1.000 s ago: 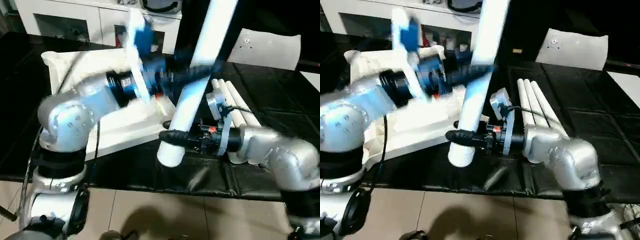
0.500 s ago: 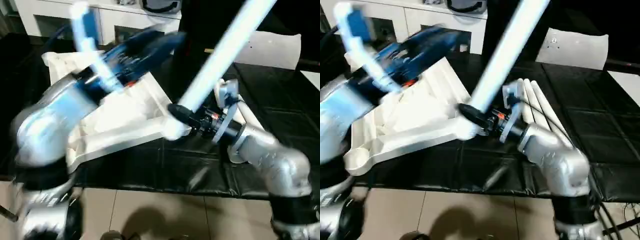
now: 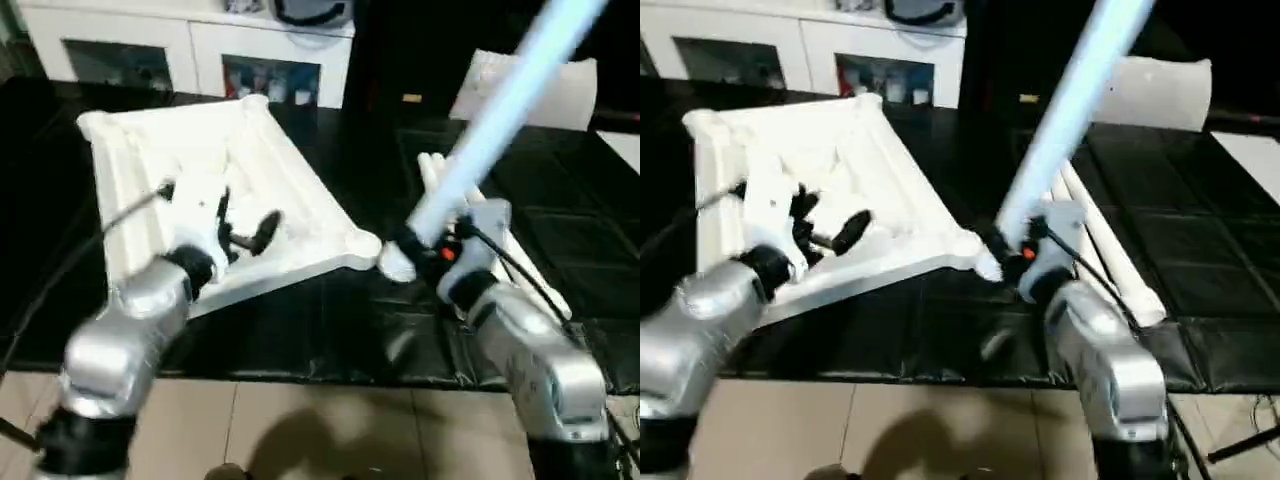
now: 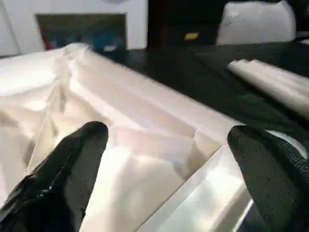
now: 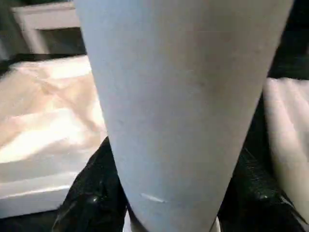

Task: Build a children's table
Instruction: Pick table leg

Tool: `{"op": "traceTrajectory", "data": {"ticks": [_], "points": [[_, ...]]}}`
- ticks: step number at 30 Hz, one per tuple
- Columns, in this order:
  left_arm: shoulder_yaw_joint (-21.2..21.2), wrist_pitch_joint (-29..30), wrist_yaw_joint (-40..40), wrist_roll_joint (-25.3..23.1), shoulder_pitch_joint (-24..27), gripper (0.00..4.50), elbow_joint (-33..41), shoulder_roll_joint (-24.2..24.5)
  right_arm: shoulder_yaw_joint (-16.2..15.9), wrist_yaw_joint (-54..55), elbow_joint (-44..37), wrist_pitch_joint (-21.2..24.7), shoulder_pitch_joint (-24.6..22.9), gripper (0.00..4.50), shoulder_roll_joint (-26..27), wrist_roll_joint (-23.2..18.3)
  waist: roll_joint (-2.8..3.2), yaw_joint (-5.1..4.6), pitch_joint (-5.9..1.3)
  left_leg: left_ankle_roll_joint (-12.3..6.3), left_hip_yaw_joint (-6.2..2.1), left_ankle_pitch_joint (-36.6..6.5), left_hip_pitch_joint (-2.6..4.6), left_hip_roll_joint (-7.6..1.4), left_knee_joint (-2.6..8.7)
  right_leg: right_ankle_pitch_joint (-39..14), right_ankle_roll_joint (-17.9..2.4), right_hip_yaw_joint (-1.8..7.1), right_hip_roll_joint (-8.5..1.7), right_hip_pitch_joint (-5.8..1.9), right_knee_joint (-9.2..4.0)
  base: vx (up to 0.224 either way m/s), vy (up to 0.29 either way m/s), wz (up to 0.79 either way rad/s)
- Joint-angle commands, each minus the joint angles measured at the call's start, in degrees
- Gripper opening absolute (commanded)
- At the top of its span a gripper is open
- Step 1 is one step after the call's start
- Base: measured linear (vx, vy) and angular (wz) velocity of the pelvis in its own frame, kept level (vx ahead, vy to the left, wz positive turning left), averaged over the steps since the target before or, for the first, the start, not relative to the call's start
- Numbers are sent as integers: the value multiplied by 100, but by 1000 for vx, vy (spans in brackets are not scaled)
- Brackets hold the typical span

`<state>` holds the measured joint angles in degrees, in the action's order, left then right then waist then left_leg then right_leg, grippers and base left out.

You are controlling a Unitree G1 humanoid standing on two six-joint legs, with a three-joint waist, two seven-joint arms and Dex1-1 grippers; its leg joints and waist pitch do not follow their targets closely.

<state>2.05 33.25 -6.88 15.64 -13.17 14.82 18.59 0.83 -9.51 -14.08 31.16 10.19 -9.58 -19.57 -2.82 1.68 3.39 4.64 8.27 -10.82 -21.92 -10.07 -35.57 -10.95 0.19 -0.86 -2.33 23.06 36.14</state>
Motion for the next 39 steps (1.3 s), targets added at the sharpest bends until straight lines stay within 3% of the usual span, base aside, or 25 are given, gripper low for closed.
{"op": "traceTrajectory", "data": {"ticks": [1,3,4,7,8,11,13,17,19,22,23,24,25,26,27,29,31,32,33,34,35,36,37,38,39], "points": [[105,-151,190,-277,354,450,145,-61,149,251,-386,88,-152,197,19,125,70,-15,-348,283,-23,-1237,25,-184,480,-1307,-566,205,-351,-272,-462,0,0,0],[225,-275,271,-410,615,450,327,-72,209,307,-545,85,-271,197,74,101,60,-35,-354,213,-15,-1303,39,-182,472,-1582,-453,213,-350,-235,-480,0,0,0],[244,-280,294,-442,647,450,351,-66,212,311,-563,49,-288,197,78,116,-1,-60,-347,180,-12,-1346,35,-187,470,-1646,-427,213,-339,-218,-502,0,0,0],[282,-310,468,-564,903,450,541,-170,274,291,-697,-161,-431,197,183,51,22,-59,-316,162,-22,-1622,59,-196,481,-2056,-360,208,-348,-163,-535,0,0,0],[243,-370,482,-502,975,450,667,-292,322,402,-680,-426,-467,197,323,77,-33,-68,-315,148,-17,-1640,53,-198,482,-2118,-331,209,-350,-157,-547,0,0,0],[273,-394,467,-515,971,450,715,-310,229,514,-708,-205,-491,197,260,198,-13,-60,-304,181,-28,-1744,68,-192,486,-2284,-236,204,-339,-121,-562,0,0,0],[297,-490,457,-624,943,450,713,-370,229,327,-803,102,-534,197,375,-219,-18,-61,-306,166,-37,-1796,54,-177,492,-2333,-126,207,-336,-123,-572,0,0,0],[240,-494,475,-629,932,450,699,-439,197,245,-852,258,-532,197,433,-312,3,-68,-322,211,-55,-1933,71,-182,494,-2423,-101,194,-343,-132,-566,0,0,0],[225,-471,462,-623,956,450,712,-454,201,283,-854,291,-522,197,436,-319,13,-86,-306,250,-72,-2535,177,-177,506,-3120,-17,155,-328,-129,-621,0,0,0],[236,-457,440,-645,988,450,720,-451,231,293,-909,406,-490,197,386,-365,34,-166,-224,88,-86,-3500,469,-143,479,-4159,-83,-10,-230,-112,-820,0,0,0],[225,-465,430,-649,992,450,717,-473,203,260,-909,348,-476,197,327,-299,46,-194,-180,84,-91,-3678,547,-146,468,-4278,-110,-56,-219,-61,-876,0,0,0],[215,-473,420,-658,994,450,715,-494,159,239,-906,290,-464,197,255,-200,40,-251,-198,65,-127,-3678,509,-150,509,-4181,-140,-98,-257,-236,-872,0,0,0],[213,-473,418,-664,993,450,713,-500,126,228,-904,254,-459,197,204,-126,59,-248,-177,59,-133,-3732,525,-165,532,-4163,-159,-114,-265,-247,-889,0,0,0],[212,-473,418,-674,992,450,712,-507,94,220,-906,227,-452,197,149,-52,86,-288,-181,41,-132,-3796,600,-182,547,-4072,-213,-149,-293,-274,-903,57,35,-6],[211,-468,417,-677,995,450,716,-513,78,197,-898,235,-452,197,115,-36,80,-331,-204,12,-132,-3684,565,-187,574,-3904,-306,-142,-333,-371,-892,61,25,-3],[198,-463,409,-679,1002,450,730,-510,60,121,-886,288,-428,197,38,-57,52,-346,-234,-54,-80,-3407,560,-160,572,-3815,-441,-95,-364,-447,-901,66,21,-3],[191,-460,404,-682,997,450,732,-504,53,101,-888,314,-412,197,11,-66,37,-321,-325,-191,-37,-2680,408,-150,609,-3219,-652,-4,-381,-650,-817,95,14,-3],[181,-458,400,-686,993,450,732,-505,64,108,-891,331,-409,197,16,-83,-62,-179,-332,-682,-116,-1985,-142,13,580,-2995,-620,-139,-549,-1031,-873,80,17,12],[166,-455,387,-693,995,450,743,-512,93,121,-905,324,-423,197,38,-117,29,-180,-395,-1221,-126,-1270,-89,42,465,-2795,-632,-234,-730,-1055,-950,79,14,45],[162,-453,383,-696,997,450,746,-514,109,129,-908,311,-429,197,53,-130,96,-167,-393,-1550,-173,-858,-89,62,417,-2705,-768,-389,-696,-1094,-994,79,14,45],[167,-456,363,-710,999,450,751,-505,164,171,-910,277,-443,197,108,-143,226,-260,-448,-1247,-100,-950,434,-141,494,-2546,-929,-295,-493,-777,-879,133,10,51],[189,-458,316,-718,996,450,754,-479,211,201,-907,229,-457,197,152,-125,221,-324,-424,-1282,-308,-767,668,-361,626,-1628,-1154,-413,-251,-630,-573,160,-17,21],[198,-458,293,-716,990,450,750,-467,209,196,-902,218,-457,197,148,-106,212,-375,-394,-1437,-408,-773,750,-409,663,-1361,-1134,-440,-196,-521,-466,160,-17,21],[205,-452,284,-717,987,450,746,-463,210,195,-894,218,-458,197,140,-95,175,-376,-379,-1672,-482,-914,930,-471,649,-1052,-1164,-430,-269,-374,-334,161,-26,4],[215,-456,267,-715,982,450,739,-460,218,208,-879,211,-466,197,133,-74,117,-327,-355,-1890,-361,-689,769,-312,587,-628,-1192,-312,-390,-518,-389,128,-1,2]]}}
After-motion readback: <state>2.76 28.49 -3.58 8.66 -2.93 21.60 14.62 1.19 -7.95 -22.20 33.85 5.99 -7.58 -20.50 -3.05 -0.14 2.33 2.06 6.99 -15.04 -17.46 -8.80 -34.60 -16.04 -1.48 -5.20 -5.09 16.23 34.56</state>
